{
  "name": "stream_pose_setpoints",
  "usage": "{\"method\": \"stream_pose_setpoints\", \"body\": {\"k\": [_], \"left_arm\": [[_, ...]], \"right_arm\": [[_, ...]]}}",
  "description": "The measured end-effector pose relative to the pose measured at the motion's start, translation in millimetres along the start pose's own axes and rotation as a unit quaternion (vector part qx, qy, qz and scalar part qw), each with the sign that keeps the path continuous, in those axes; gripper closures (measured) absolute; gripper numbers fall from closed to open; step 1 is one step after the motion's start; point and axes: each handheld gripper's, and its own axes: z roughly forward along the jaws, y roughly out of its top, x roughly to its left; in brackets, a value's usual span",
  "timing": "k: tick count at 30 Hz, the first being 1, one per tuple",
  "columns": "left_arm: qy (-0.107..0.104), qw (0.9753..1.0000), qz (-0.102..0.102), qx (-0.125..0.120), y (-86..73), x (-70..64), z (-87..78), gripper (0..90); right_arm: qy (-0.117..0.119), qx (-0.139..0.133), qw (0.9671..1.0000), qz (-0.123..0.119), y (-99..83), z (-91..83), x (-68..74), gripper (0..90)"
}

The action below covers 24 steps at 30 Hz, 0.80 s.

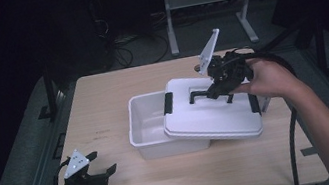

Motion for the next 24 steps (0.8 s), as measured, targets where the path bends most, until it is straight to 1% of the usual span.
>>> {"method": "stream_pose_setpoints", "body": {"k": [5,6,10,13,16,24], "left_arm": [[0.000,1.0000,-0.002,0.001,-0.2,-0.3,0.8,13.6],[0.001,1.0000,-0.001,0.001,-0.3,-0.5,0.8,13.6],[0.001,1.0000,-0.001,-0.001,-0.3,-1.2,1.0,13.6],[0.001,1.0000,-0.002,0.001,-0.6,-1.2,1.7,13.6],[0.001,1.0000,-0.002,0.004,-0.8,-0.7,1.4,13.6],[0.002,1.0000,-0.002,0.001,-1.0,0.3,0.7,13.6]], "right_arm": [[-0.004,-0.008,0.9999,0.007,-15.7,-5.2,1.4,84.1],[-0.002,-0.006,0.9999,0.014,-19.0,-6.8,2.5,84.2],[-0.008,-0.010,0.9997,0.021,-33.3,-11.2,4.8,84.2],[-0.008,-0.010,0.9997,0.022,-42.0,-12.9,6.9,84.2],[-0.008,-0.007,0.9995,0.029,-50.7,-14.7,9.0,84.1],[-0.008,-0.011,0.9989,0.044,-73.0,-17.6,11.7,84.1]]}}
